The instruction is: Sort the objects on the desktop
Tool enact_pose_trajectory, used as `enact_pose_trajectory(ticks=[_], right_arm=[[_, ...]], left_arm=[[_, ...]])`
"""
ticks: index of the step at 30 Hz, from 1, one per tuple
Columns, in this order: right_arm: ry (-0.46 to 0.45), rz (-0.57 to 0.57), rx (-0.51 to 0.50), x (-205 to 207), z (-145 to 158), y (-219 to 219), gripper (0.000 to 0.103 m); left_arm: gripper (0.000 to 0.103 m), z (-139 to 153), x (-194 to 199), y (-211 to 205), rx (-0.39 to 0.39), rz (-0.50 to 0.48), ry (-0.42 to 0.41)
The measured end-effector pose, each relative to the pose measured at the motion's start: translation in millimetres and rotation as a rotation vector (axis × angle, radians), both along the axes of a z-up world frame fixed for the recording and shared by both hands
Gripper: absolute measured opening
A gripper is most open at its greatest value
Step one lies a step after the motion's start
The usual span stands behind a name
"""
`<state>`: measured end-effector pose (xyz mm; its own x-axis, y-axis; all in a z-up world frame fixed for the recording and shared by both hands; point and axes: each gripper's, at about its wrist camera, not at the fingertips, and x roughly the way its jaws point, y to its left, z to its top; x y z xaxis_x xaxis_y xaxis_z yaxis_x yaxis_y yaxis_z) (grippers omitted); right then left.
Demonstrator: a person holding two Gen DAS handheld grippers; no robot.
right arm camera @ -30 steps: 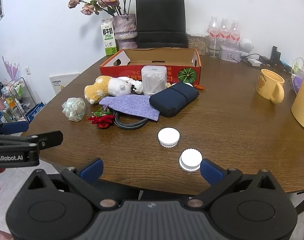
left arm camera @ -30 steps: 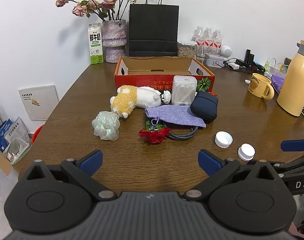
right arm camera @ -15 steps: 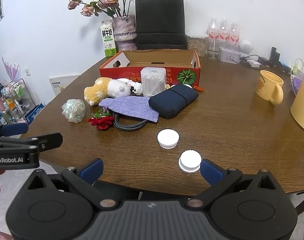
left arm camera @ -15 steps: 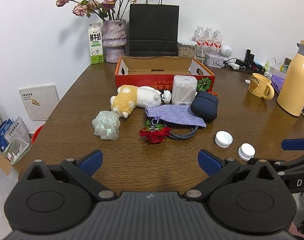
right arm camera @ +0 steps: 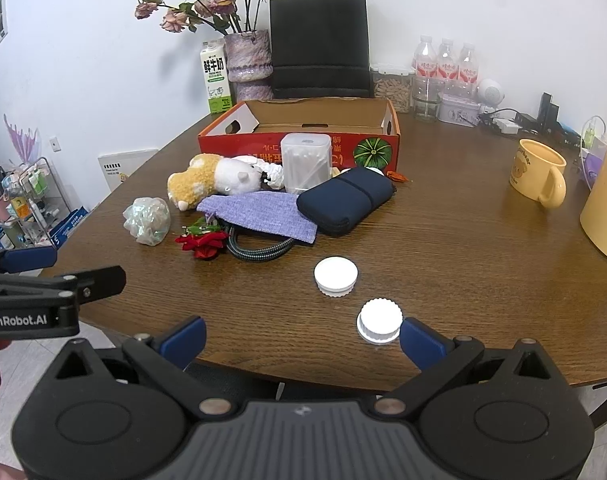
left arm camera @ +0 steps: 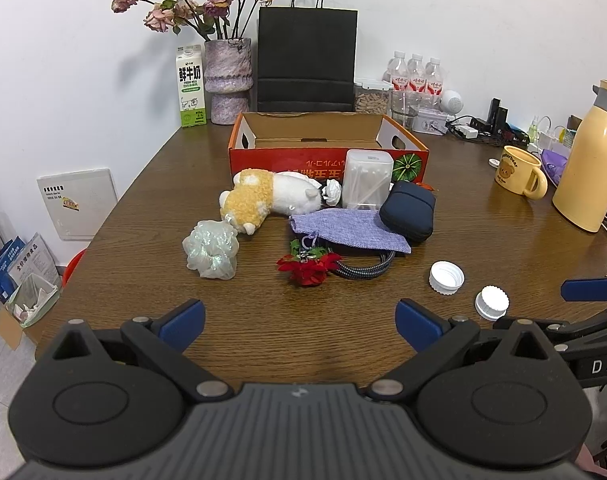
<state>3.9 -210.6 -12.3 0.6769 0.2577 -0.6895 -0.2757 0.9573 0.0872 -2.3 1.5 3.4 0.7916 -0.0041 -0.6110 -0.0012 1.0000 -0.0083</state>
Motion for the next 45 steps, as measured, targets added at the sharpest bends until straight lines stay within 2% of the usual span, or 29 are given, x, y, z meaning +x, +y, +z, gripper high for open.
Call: enact_pose_trajectory(ticks=[23, 30, 41, 45], right_arm=[[-0.004, -0.005, 0.001, -1, -3, 0, 0.103], [0.012, -0.032, 0.018, 5, -12, -8, 0.103], [-0.025, -0.05, -0.002, 28, -58, -30, 0.102], [-0.048, -0.048, 0.003, 34, -74, -36, 0.095]], left_arm=[[0.103, -7, 2, -1, -0.004, 0.007, 0.01], [0.103, -14, 9, 3, -0.012, 0.018, 0.022], [0.103, -40, 29, 6, 0.001, 0.047, 0.037], [0.103, -51, 36, 8, -0.012, 0.049, 0.046]])
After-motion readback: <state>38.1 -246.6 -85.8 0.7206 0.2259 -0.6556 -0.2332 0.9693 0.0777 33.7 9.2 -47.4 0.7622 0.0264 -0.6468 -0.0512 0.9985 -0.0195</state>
